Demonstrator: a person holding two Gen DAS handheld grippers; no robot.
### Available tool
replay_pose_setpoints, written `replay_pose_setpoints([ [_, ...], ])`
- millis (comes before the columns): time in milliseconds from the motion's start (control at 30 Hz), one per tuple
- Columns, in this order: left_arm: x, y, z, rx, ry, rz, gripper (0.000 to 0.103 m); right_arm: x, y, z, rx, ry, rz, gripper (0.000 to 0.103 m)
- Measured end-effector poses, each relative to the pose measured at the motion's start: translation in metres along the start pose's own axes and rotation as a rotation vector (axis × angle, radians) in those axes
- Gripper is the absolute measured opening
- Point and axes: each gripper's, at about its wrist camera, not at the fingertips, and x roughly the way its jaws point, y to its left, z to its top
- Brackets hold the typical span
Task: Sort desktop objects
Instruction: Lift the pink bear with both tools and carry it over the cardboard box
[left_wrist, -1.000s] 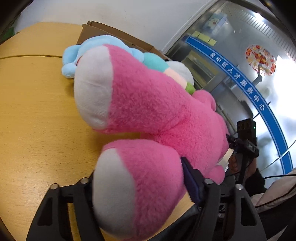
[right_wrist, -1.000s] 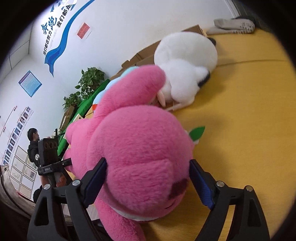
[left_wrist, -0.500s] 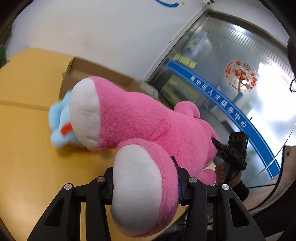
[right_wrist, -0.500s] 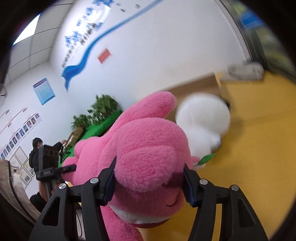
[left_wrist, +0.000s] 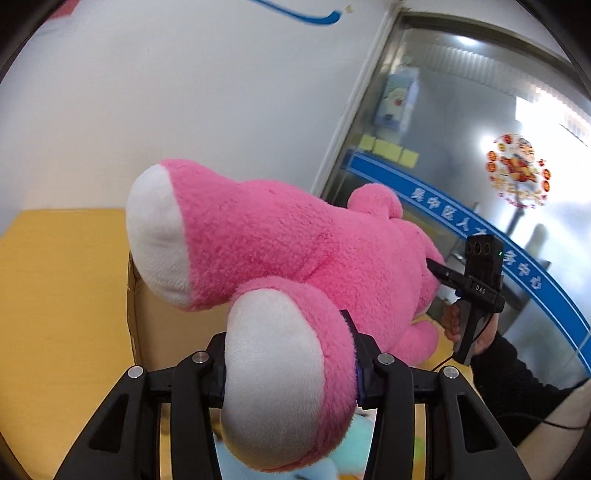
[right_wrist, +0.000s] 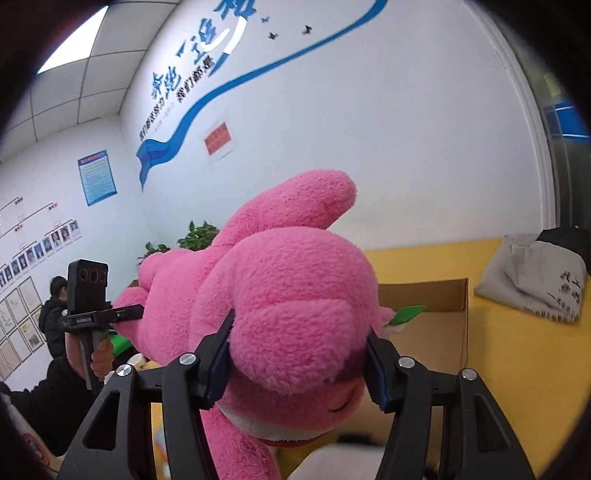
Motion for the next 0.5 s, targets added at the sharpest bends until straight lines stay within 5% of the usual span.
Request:
replay_pose_setpoints([
  [100,0.054,0.041,0.0,-0.069,0.079,0.02,0.049,0.049,-0.034,0.022,-0.002,0.043,-0.017,0.058],
  [300,0.139,0.094,-0.05,-0.17,0.286,0.084,0.049,0.132,-0.088,-0.023,0.07,0.34,-0.119,0.058],
  [367,0.148,0.095,-0.065,-0.176,0.328,0.084,0.051,0.144,-0.095,-0.039,0.096,0.442,-0.167,0.058],
  [500,0.139,0.095,-0.071,-0.188,0.32,0.051,0.056,0.136,-0.098,-0.049,0.131,0.488,-0.182,0.062],
])
